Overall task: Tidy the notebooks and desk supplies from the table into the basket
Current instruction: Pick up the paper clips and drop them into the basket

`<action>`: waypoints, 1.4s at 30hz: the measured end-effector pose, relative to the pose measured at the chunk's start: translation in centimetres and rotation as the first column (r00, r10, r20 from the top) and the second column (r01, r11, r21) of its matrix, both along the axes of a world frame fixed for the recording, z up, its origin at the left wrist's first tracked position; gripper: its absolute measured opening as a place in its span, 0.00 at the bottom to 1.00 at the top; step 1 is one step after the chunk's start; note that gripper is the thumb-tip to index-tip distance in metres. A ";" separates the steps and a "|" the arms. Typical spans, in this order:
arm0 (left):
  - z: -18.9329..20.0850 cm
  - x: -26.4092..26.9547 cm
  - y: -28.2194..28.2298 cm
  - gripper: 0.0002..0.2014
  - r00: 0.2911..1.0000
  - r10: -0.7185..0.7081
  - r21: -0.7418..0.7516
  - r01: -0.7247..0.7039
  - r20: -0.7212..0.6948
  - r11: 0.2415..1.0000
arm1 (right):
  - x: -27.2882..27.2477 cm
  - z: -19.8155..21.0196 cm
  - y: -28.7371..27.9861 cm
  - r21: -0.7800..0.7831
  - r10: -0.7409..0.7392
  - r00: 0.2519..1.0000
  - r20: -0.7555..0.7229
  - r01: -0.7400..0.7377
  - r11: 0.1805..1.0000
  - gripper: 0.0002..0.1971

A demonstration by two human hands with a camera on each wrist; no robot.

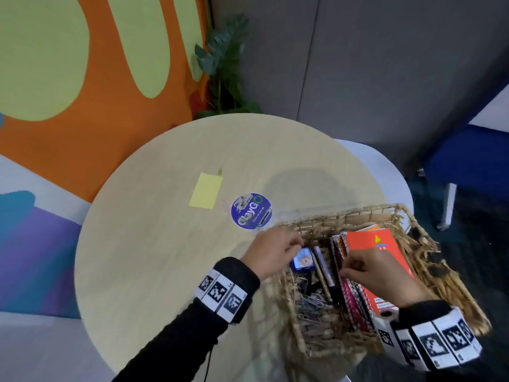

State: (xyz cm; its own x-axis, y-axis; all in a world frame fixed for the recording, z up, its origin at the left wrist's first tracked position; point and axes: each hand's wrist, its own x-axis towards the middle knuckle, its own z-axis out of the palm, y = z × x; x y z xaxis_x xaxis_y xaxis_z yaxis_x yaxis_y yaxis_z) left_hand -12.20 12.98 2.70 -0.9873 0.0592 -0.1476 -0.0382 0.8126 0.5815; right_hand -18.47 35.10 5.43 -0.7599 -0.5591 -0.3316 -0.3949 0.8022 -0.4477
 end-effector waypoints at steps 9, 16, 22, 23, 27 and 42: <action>-6.0 -5.2 -17.9 0.10 0.939 0.337 -0.335 -0.296 0.069 0.894 | -4.6 2.7 -5.0 -0.102 0.053 0.999 0.000 -0.053 0.993 0.05; -9.6 -8.1 -20.2 0.13 0.971 0.200 -0.366 -0.139 0.135 0.920 | -8.9 3.8 -13.3 0.034 0.295 0.952 -0.080 -0.293 0.955 0.04; -10.6 -8.7 -20.7 0.08 0.980 0.119 -0.395 -0.047 0.159 0.918 | -12.2 2.8 -21.3 0.162 0.500 0.865 -0.036 -0.488 0.857 0.06; -10.7 -8.6 -20.6 0.08 0.978 0.127 -0.400 -0.051 0.166 0.915 | -12.9 2.2 -22.8 0.164 0.512 0.859 -0.026 -0.502 0.849 0.06; -10.4 -7.5 -19.9 0.06 0.975 0.160 -0.371 -0.093 0.153 0.924 | -15.8 -1.8 -29.9 0.140 0.527 0.848 -0.050 -0.517 0.845 0.08; -12.4 7.2 -15.4 0.07 0.826 0.563 0.199 -0.555 0.020 0.808 | -21.3 -12.3 -41.9 0.223 0.676 0.737 -0.009 -0.658 0.720 0.11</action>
